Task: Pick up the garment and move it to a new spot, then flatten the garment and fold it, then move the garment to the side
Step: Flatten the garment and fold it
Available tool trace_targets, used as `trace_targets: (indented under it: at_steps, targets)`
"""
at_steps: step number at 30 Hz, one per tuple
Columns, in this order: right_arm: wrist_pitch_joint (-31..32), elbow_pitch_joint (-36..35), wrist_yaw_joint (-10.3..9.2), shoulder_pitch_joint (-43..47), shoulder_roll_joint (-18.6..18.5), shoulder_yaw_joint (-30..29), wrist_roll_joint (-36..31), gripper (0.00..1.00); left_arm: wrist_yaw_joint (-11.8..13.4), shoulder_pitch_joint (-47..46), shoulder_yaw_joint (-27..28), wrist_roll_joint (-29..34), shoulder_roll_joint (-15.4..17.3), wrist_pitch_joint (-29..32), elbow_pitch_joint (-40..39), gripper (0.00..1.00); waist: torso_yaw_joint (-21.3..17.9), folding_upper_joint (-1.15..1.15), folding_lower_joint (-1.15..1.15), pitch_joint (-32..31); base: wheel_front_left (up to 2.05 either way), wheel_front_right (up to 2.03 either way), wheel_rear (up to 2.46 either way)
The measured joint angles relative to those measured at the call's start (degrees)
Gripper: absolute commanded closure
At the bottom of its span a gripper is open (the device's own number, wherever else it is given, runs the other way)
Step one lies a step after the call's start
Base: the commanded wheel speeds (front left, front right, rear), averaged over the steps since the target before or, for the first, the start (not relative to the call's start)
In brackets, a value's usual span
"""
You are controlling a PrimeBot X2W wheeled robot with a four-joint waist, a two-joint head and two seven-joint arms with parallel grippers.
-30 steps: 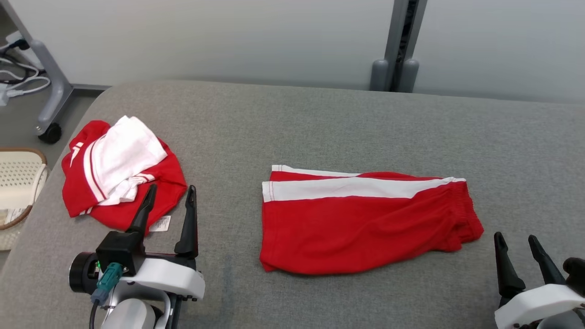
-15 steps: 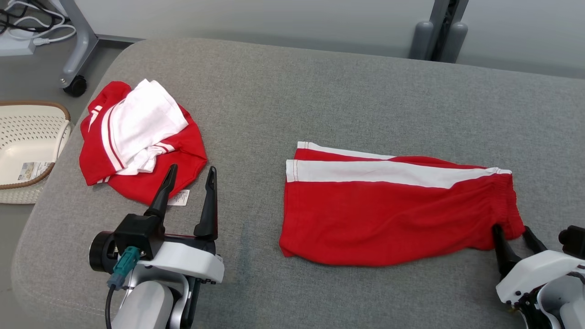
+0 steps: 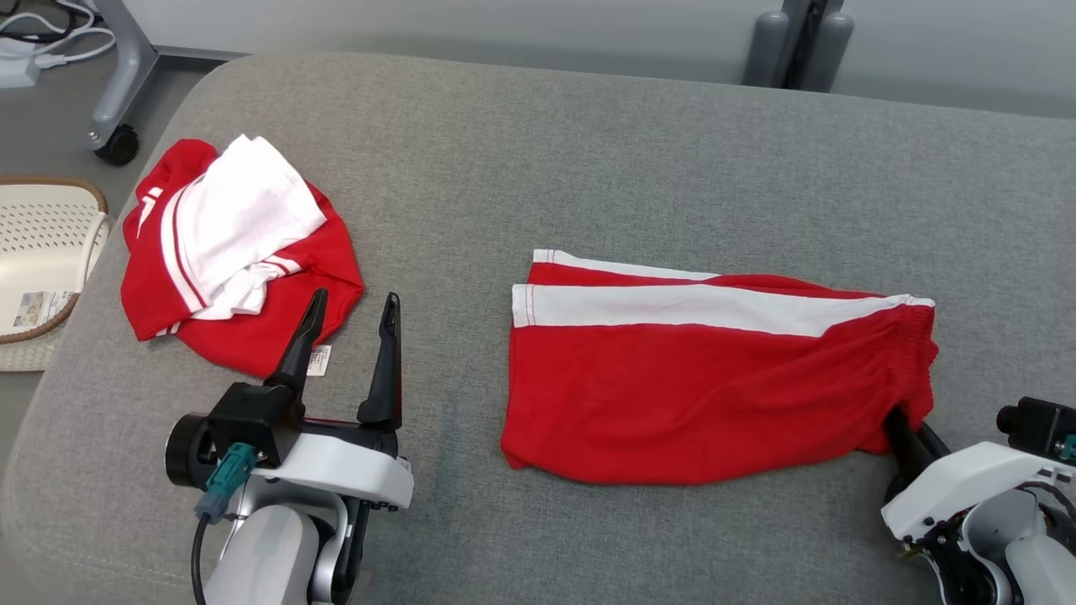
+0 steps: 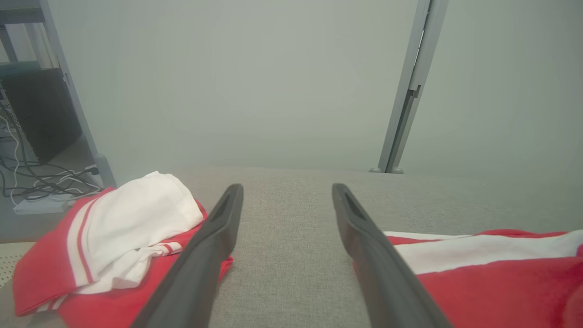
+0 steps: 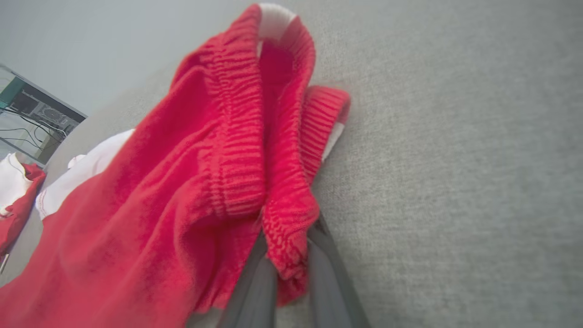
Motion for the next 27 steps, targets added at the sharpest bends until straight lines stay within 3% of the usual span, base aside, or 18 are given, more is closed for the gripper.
trace_targets:
  at_steps: [7, 17, 21, 27]
  targets:
    - [-1.24, -3.98, 0.05, 5.45, -0.1, -1.22, 4.07, 1.0, -0.99, 0.04, 1.37, 0.83, -0.63, 0.0, 0.42, 0.0, -2.3, 0.0, 0.0, -0.02, 0.0, 0.0, 0.0]
    - [-1.74, -7.11, 0.09, 11.02, -0.86, -7.38, 5.76, 1.0, -1.69, 0.3, 2.92, 2.16, -0.9, 0.0, 0.55, 0.0, -5.56, 0.0, 0.0, -0.31, 0.0, 0.0, 0.0]
    - [-1.32, -10.05, 0.0, 10.81, 0.27, -6.27, 5.78, 1.0, -1.79, 0.35, 3.42, 2.53, -0.96, 0.0, 0.73, 0.0, -6.24, 0.0, 0.0, -0.71, 0.0, 0.0, 0.0]
    - [-0.85, -20.76, 0.0, 10.75, 2.74, -1.27, 5.86, 1.0, -1.96, 0.79, 3.63, 2.82, -1.13, 0.0, 1.08, 0.0, -6.72, 0.0, 0.0, -1.65, 0.0, 0.0, 0.0]
